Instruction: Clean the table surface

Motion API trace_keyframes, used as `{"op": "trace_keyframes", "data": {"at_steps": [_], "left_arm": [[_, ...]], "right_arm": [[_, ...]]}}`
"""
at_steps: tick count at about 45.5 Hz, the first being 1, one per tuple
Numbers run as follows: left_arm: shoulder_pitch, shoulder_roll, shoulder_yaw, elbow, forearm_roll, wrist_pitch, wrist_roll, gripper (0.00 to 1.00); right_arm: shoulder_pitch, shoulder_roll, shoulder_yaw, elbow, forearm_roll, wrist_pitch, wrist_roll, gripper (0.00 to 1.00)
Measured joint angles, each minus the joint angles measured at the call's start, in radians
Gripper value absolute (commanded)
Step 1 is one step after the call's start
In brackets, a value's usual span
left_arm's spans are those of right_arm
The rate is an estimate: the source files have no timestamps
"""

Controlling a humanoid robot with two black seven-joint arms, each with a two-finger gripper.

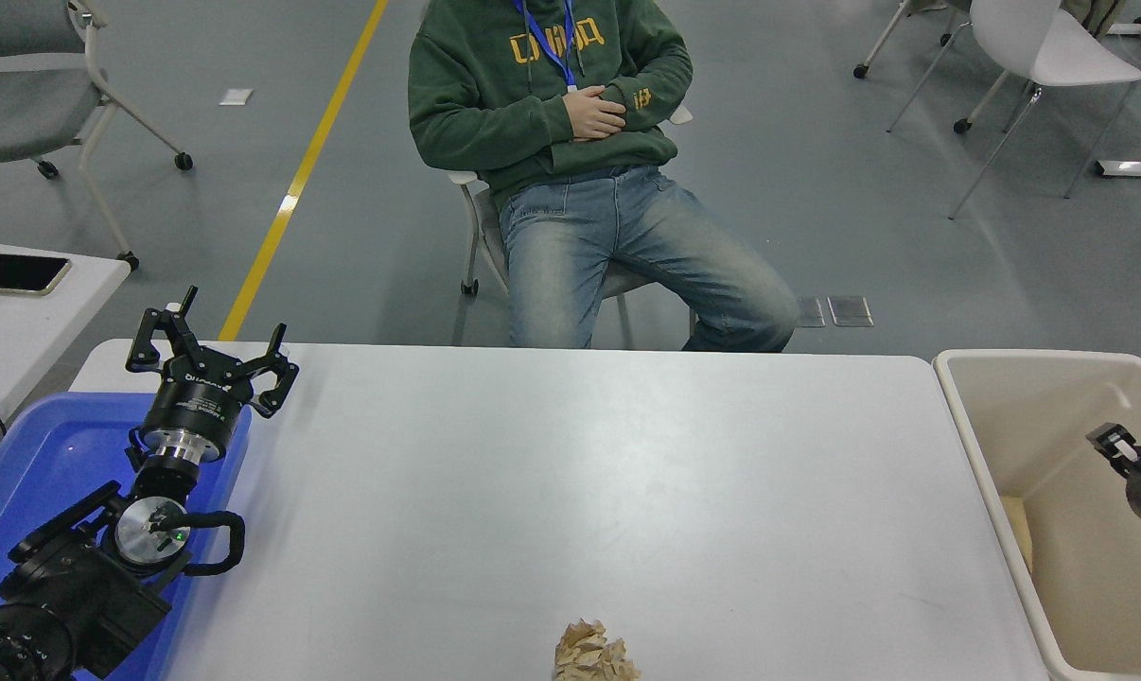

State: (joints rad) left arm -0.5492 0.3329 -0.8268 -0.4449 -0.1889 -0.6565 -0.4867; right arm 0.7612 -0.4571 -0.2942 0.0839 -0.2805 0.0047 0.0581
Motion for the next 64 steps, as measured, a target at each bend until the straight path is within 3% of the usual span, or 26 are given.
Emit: {"op": "trace_keyframes", "data": {"at_steps": [41,64], "left_arm": [[0.0,0.0,0.0,0.0,0.0,0.0,-0.001,1.0],[0.0,0.0,0.0,-0.001,0.0,0.0,0.0,1.0]], "right_arm": [[0.053,-0.023,0.152,0.021,0.005,0.003,0.003,1.0],[0.103,-0.102,0.453,0.408,0.004,-0.005,0.013,0.99]]}}
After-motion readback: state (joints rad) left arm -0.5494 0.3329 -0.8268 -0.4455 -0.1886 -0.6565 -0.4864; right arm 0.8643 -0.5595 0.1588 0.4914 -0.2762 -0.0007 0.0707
